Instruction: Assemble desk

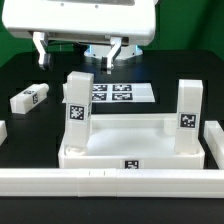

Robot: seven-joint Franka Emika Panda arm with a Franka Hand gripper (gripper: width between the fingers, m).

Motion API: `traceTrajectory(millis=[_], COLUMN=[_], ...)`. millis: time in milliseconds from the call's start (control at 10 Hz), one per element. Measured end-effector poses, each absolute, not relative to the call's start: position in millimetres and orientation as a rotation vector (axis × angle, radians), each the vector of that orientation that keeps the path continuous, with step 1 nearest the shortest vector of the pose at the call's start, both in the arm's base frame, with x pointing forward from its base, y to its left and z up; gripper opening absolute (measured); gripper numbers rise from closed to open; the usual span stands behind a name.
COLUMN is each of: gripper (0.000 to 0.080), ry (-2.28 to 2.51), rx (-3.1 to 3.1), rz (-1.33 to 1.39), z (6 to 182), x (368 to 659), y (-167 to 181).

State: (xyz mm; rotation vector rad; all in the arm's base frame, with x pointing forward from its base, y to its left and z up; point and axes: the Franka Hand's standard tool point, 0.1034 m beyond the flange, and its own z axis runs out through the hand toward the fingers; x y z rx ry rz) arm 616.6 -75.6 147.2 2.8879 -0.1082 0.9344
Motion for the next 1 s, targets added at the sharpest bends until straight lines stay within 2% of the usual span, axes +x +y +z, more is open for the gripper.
traceTrajectory(millis=[400, 500, 1000], gripper=[0.0649, 0.0649, 0.0649], ry=[-0.111, -0.120, -0.110], rx=[2.916, 2.968, 3.161], rz=[0.883, 0.778, 0.286], z=[142.5, 135.2, 125.0], x=[614.8, 612.1, 610.1], y=[-75.0, -74.9, -64.7])
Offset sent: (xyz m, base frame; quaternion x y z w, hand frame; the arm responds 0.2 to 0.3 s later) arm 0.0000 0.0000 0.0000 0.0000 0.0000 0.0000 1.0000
